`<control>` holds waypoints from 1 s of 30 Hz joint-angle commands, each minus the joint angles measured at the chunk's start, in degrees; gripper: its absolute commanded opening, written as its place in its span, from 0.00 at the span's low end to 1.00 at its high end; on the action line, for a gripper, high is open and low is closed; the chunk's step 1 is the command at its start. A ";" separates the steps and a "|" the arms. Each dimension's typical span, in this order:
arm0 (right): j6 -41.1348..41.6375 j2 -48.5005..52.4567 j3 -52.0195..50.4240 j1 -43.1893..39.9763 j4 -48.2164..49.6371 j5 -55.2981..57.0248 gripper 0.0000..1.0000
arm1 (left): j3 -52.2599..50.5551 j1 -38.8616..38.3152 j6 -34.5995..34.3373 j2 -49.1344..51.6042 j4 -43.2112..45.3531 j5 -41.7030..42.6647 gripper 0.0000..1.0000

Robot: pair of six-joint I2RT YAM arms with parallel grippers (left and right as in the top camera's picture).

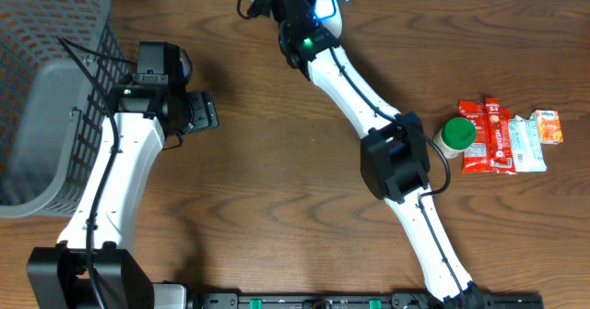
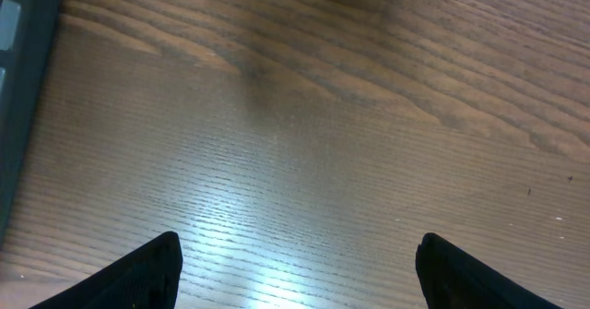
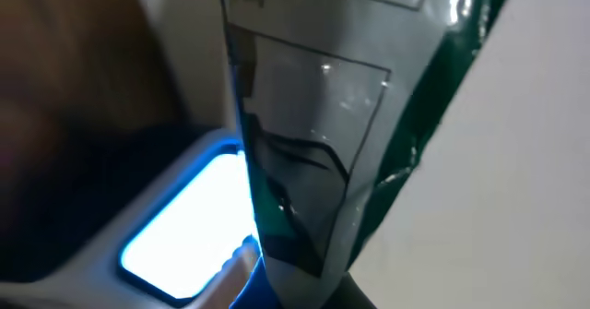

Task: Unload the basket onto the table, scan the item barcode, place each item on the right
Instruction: 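Hold the package in front of the white scanner with the right gripper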

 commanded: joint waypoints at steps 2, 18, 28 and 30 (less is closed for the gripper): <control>3.61 0.52 0.94 0.42 -1.68 -4.70 0.01 | 0.20 0.20 0.11 -0.63 -0.17 -0.70 0.82; 11.39 0.52 0.96 0.13 -9.27 -10.45 0.01 | 0.20 0.20 0.11 -0.63 -0.17 -0.70 0.82; 12.85 0.28 0.96 -1.75 -9.11 -10.45 0.01 | 0.20 0.20 0.11 -0.63 -0.17 -0.70 0.82; 12.85 0.22 0.96 -1.92 -9.07 -10.47 0.01 | 0.20 0.20 0.11 -0.63 -0.17 -0.70 0.82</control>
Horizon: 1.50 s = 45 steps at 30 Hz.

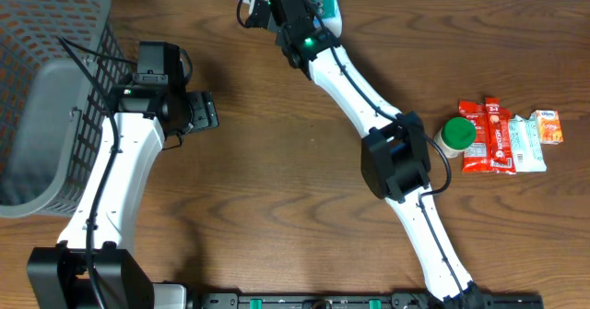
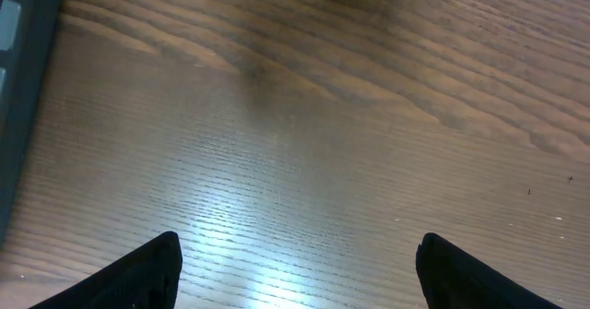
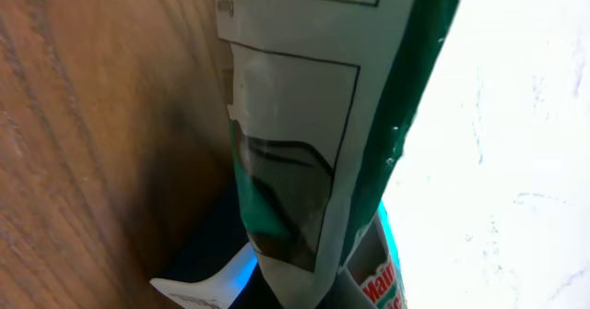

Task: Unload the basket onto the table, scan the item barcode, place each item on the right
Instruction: 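Hold the package in front of the white scanner with the right gripper, then carry the package right toward the green-lid jar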

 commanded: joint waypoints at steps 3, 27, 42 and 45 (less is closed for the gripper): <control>1.66 0.13 0.96 -1.16 0.04 -0.44 0.01 | 0.20 0.20 0.11 -0.63 -0.17 -0.70 0.82; 37.70 -23.58 0.96 -3.37 -20.09 -13.49 0.01 | 0.20 0.20 0.11 -0.63 -0.17 -0.70 0.82; 49.29 -36.65 0.72 -13.49 -68.17 -31.74 0.01 | 0.20 0.20 0.11 -0.63 -0.17 -0.70 0.82; 49.51 -36.65 0.72 -15.32 -71.63 -32.17 0.01 | 0.20 0.20 0.11 -0.63 -0.17 -0.70 0.82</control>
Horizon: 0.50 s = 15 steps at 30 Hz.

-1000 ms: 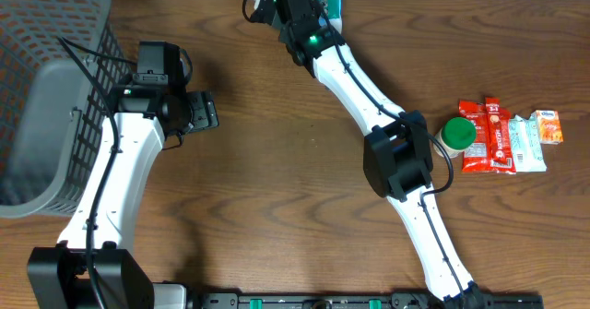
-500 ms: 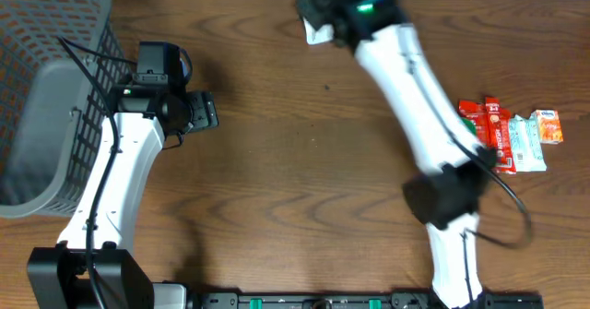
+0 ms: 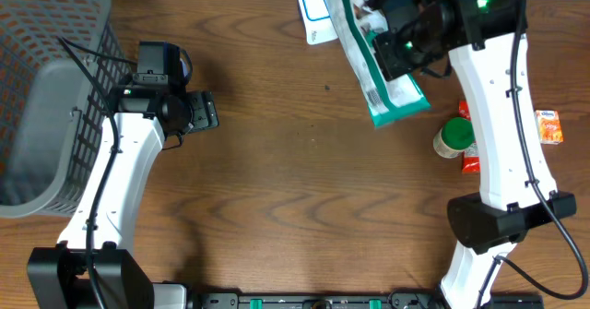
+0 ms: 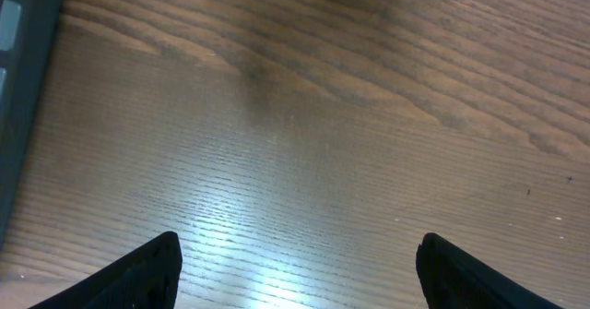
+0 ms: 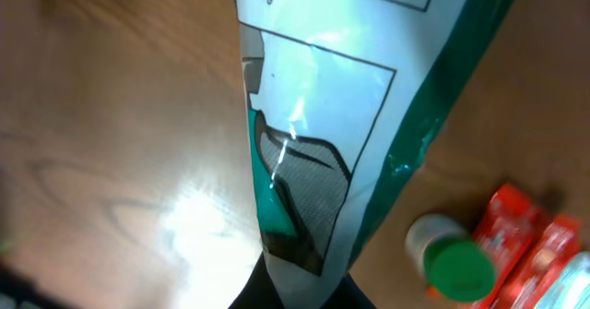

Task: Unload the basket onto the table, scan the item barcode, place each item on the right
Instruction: 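Carry the package right toward the green-lid jar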

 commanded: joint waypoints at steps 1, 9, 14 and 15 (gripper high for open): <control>2.08 0.07 -0.13 -2.34 -2.34 -3.37 0.01 | 0.20 0.20 0.11 -0.61 -0.15 -0.70 0.82; 2.03 0.04 -1.25 -4.20 -2.40 -1.33 0.01 | 0.20 0.20 0.11 -0.61 -0.15 -0.70 0.82; 2.03 0.04 -1.27 -7.50 -2.38 -0.70 0.01 | 0.20 0.20 0.11 -0.61 -0.15 -0.70 0.82; 2.03 0.04 -1.31 -8.57 -2.38 -0.63 0.01 | 0.20 0.20 0.11 -0.61 -0.15 -0.70 0.82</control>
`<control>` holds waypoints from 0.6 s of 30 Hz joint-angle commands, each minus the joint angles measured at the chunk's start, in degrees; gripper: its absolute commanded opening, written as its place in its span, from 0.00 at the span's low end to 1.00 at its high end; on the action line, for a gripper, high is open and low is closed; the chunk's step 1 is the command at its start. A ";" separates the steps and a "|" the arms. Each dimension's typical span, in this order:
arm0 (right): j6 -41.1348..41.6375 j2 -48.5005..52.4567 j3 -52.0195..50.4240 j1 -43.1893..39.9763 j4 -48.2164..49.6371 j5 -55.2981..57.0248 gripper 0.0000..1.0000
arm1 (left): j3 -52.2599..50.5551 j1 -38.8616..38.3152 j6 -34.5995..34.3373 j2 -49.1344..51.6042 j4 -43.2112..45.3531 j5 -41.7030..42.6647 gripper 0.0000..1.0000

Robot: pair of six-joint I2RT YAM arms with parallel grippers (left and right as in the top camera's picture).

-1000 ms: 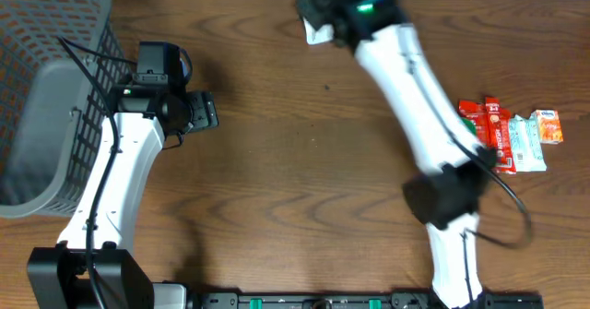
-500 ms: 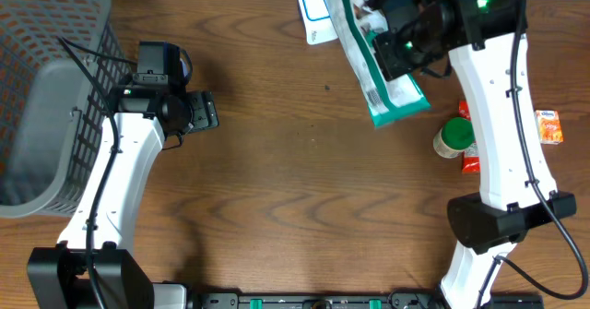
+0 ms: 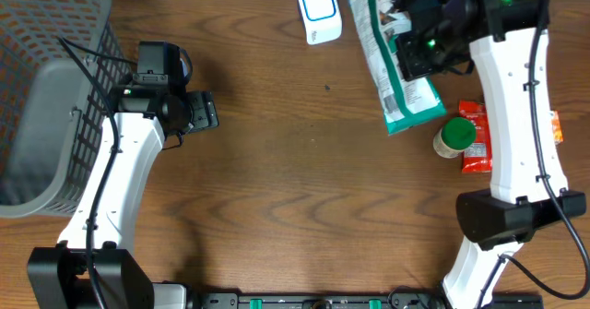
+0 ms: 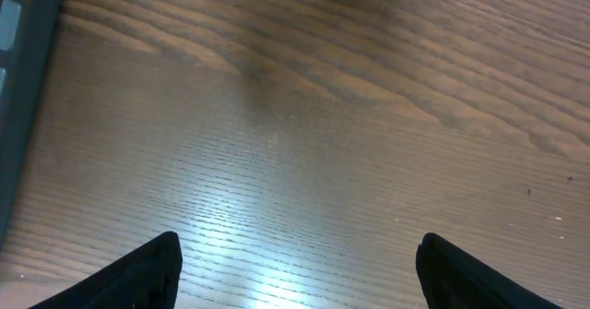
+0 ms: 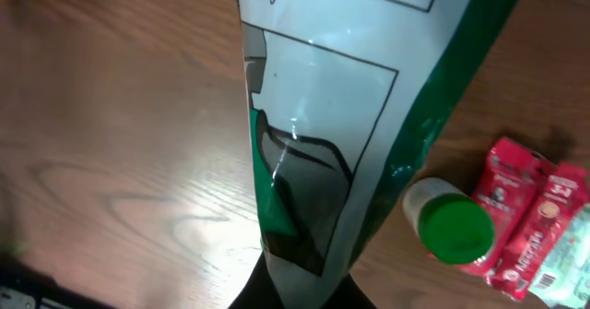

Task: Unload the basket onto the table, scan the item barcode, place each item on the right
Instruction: 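Carry the package right toward the green-lid jar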

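Note:
A white and green plastic bag (image 3: 395,55) hangs over the table's back right, and my right gripper (image 3: 417,34) is shut on its upper part. In the right wrist view the bag (image 5: 341,115) fills the middle and the right gripper (image 5: 293,291) pinches its lower end. The white barcode scanner (image 3: 319,9) with a blue-ringed window stands at the back edge, left of the bag and apart from it. My left gripper (image 4: 297,263) is open over bare wood, well left of the scanner, with nothing between its fingers (image 4: 138,272).
A grey mesh basket (image 3: 41,88) takes up the far left. At the right stand a green-capped bottle (image 3: 455,136), red snack packets (image 3: 484,138) and an orange packet (image 3: 554,129), just below and right of the bag. The wooden table (image 3: 277,189) lies between the arms.
My right gripper has carried the bag a little to the right and toward the front, nearer the green-capped bottle. The scanner is now fully uncovered. The left arm has not moved.
At first my right gripper held the bag right at the scanner at the back edge, its blue light on the bag. A second later it was still there. Then the arm had swung right with the bag, and now the bag hangs near the bottle.

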 commanded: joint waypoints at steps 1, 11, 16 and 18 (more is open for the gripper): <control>0.72 -0.02 -0.35 -4.11 -0.09 1.11 0.01 | 0.20 0.20 0.11 -0.61 -0.17 -0.70 0.82; 3.72 0.00 -9.31 -18.21 0.24 11.63 0.01 | 0.20 0.20 0.11 -0.61 -0.17 -0.70 0.82; 2.10 0.00 -21.77 -23.32 6.25 17.55 0.01 | 0.20 0.20 0.11 -0.61 -0.17 -0.70 0.82; 2.08 0.00 -26.03 -24.48 10.27 19.15 0.01 | 0.20 0.20 0.11 -0.61 -0.17 -0.70 0.82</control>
